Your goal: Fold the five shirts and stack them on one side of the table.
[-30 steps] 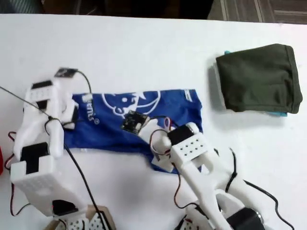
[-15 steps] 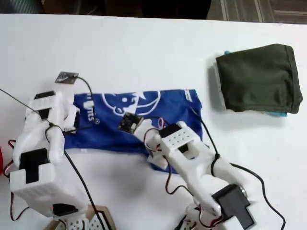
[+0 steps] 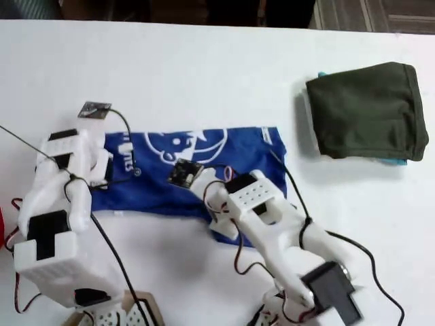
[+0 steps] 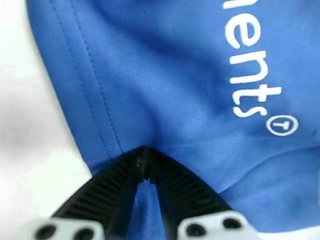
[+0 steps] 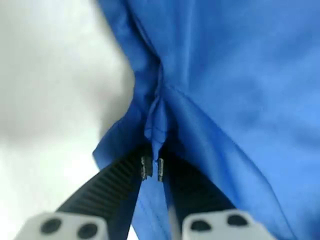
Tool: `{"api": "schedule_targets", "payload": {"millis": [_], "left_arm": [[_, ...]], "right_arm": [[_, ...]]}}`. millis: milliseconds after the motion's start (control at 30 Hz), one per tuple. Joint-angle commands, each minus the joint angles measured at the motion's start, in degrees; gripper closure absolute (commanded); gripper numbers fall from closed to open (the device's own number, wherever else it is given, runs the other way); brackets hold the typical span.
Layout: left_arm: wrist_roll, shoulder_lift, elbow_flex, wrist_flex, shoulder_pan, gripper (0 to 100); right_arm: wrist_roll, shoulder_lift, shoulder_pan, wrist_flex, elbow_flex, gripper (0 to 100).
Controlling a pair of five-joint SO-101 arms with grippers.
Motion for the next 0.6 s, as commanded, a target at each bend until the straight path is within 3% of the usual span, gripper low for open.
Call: {"api": "schedule_targets", "payload": {"millis": [0, 200, 567], "left_arm": [[-0.26, -0.18, 0.04, -1.93, 0.35, 97], [-0.26, -0.09, 0.04, -2.02, 0.35, 97], [-0.26, -0.09, 0.04, -2.02, 0.35, 97]], "right_arm": [[0.53, -8.40, -0.13, 3.82, -1.23, 98.0], [0.53, -17.80, -0.40, 9.71, -0.88, 98.0], [0.53, -18.15, -0.57, 14.90, -0.79, 97.7]]}}
